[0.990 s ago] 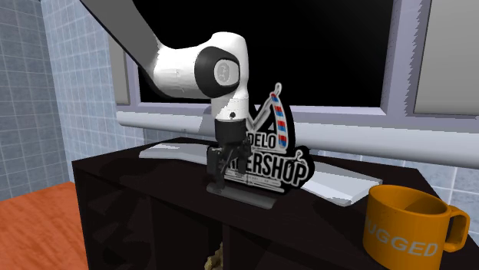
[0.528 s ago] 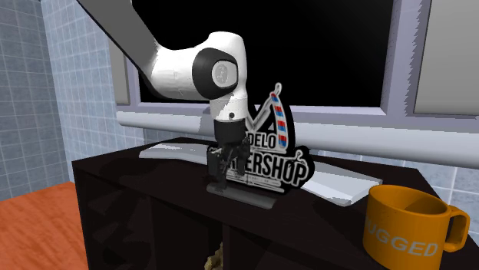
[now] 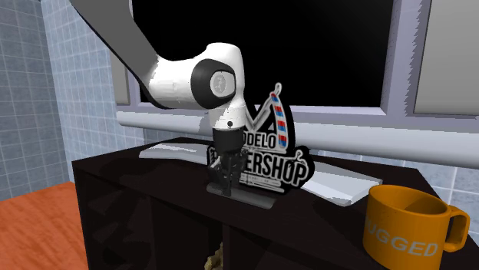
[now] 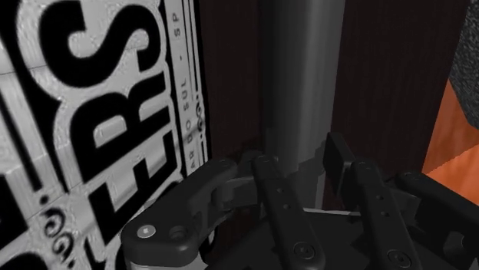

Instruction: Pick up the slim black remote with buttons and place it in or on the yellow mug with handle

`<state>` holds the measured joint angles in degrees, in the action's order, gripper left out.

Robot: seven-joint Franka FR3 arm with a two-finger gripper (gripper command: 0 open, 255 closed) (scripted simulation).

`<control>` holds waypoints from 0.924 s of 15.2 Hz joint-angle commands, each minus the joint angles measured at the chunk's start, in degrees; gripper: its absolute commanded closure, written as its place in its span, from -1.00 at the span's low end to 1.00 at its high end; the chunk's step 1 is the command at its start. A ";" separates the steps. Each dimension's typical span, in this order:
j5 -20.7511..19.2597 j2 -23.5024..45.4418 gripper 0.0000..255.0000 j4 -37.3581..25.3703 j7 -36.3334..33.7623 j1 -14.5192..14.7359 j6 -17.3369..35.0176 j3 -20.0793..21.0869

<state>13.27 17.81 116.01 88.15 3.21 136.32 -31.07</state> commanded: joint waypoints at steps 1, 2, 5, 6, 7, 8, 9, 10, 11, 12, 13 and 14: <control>0.62 1.75 1.00 -0.97 0.82 -0.72 -0.39 0.27; 0.21 1.25 1.00 -1.15 0.55 -0.57 -1.00 0.08; -0.97 -0.19 1.00 -1.77 -0.23 -0.14 -2.85 -0.48; -1.35 -0.66 1.00 -2.00 -0.48 0.00 -3.48 -0.66; -1.73 -1.12 1.00 -2.25 -0.72 0.13 -4.11 -0.82; -2.09 -1.56 1.00 -2.51 -0.96 0.26 -4.74 -0.98; -2.45 -2.00 1.00 -2.78 -1.20 0.37 -5.38 -1.12; -2.80 -2.43 1.00 -3.07 -1.43 0.49 -6.03 -1.26; -3.14 -2.85 1.00 -3.37 -1.65 0.59 -6.68 -1.39; -3.47 -3.26 1.00 -3.68 -1.87 0.69 -7.33 -1.51; -3.79 -3.66 1.00 -4.01 -2.08 0.79 -7.99 -1.63; -4.10 -4.05 1.00 -4.35 -2.29 0.88 -8.65 -1.74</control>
<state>9.44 14.07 112.12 86.03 4.04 128.40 -32.69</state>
